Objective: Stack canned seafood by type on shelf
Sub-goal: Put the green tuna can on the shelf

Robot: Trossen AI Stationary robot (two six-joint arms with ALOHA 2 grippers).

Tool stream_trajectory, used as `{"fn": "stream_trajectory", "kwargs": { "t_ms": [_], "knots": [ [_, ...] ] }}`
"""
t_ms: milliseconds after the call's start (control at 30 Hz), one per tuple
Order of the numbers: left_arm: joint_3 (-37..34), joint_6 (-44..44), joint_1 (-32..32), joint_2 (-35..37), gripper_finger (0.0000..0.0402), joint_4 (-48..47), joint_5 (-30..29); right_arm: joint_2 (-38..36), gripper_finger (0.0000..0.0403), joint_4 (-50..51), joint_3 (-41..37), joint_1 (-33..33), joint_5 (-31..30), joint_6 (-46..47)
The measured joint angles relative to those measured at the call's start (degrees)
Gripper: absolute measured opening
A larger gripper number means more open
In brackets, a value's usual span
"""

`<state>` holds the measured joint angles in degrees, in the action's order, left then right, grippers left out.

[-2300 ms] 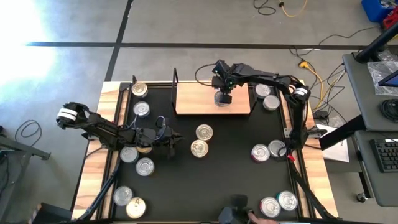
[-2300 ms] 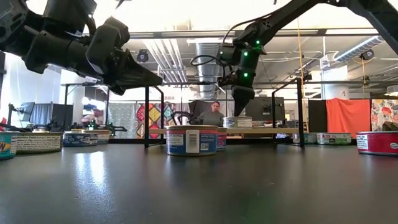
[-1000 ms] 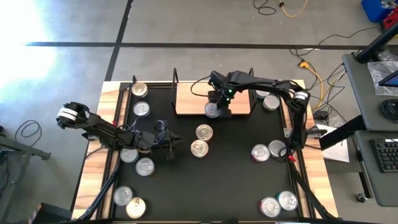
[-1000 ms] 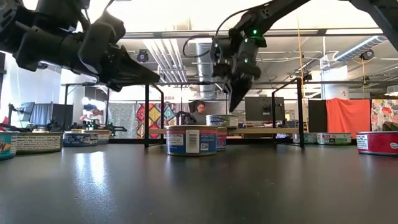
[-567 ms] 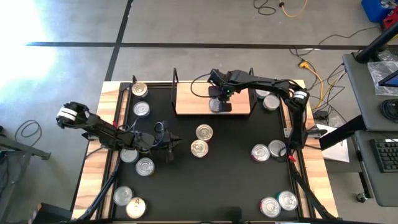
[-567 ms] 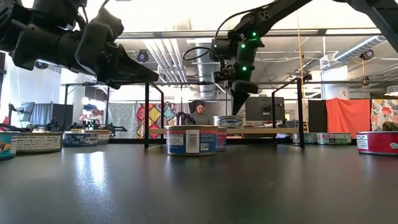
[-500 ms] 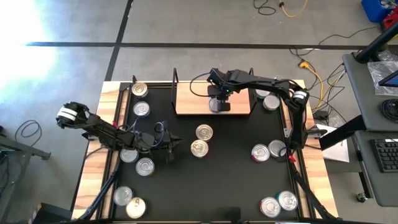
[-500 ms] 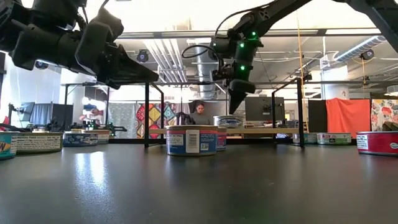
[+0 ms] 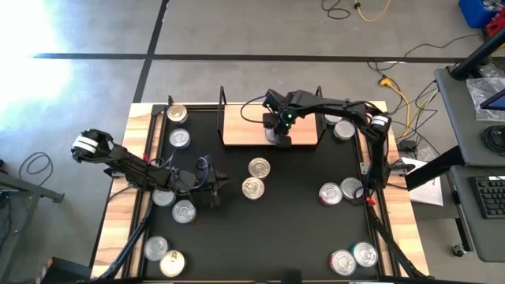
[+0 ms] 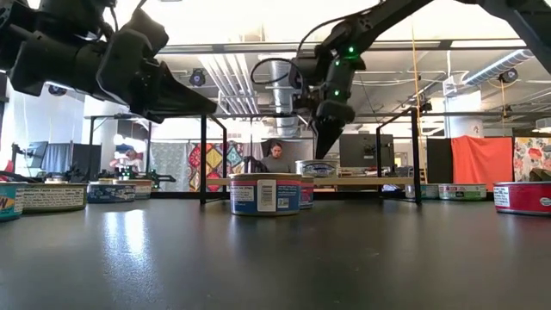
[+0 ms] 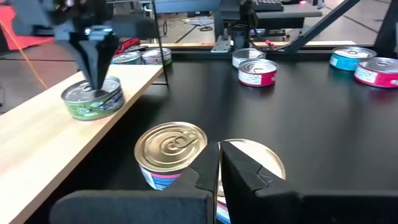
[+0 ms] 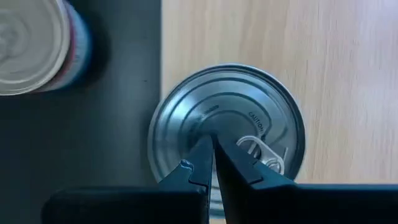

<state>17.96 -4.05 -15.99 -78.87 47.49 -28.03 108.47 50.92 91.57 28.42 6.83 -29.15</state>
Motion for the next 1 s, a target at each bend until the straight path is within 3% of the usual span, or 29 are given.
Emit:
{"fn": "stream_trajectory", "kwargs": {
  "t_ms": [267, 500, 1000],
  "knots": [
    [0.00, 0.33, -0.35, 0.00, 0.0000, -0.26, 0.02, 1.41, 0.0013, -7.36, 0.02, 1.33, -7.14, -4.92],
    [0.00, 0.35, -0.52, 0.02, 0.0000, -0.97, 0.02, 2.18, 0.0013, -10.60, 0.09, 3.31, -8.36, -9.45],
    [0.00, -0.19, -1.05, 0.02, 0.0000, -0.88, -0.02, 1.64, 0.0013, -8.41, 1.05, 5.42, -9.92, -9.17]
  ]
}}
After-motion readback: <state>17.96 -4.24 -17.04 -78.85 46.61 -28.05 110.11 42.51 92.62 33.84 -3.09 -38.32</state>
